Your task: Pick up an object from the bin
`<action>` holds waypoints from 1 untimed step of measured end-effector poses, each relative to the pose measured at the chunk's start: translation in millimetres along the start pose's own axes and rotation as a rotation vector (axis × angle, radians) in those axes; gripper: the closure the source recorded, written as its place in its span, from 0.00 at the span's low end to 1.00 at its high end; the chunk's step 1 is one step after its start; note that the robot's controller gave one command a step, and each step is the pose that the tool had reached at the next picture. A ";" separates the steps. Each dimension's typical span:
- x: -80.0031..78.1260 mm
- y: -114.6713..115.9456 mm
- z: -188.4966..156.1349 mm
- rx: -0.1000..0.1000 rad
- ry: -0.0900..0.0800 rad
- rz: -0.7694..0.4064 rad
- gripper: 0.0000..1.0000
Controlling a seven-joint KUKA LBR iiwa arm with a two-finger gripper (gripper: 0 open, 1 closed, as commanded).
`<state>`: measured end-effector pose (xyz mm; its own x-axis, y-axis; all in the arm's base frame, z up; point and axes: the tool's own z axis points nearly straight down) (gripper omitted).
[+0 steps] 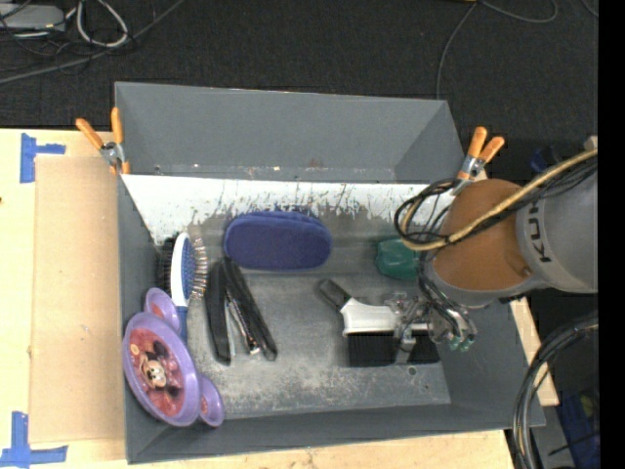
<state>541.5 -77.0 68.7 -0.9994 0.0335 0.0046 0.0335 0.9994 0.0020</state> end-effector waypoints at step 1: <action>1.3 0.4 -19.4 -0.001 0.004 -0.001 1.00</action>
Offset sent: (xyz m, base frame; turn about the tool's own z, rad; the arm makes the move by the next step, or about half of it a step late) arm -0.0014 0.0004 0.0686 -0.0005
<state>540.3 -76.6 88.1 -0.9994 0.0325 0.0083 0.0325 0.9995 0.0026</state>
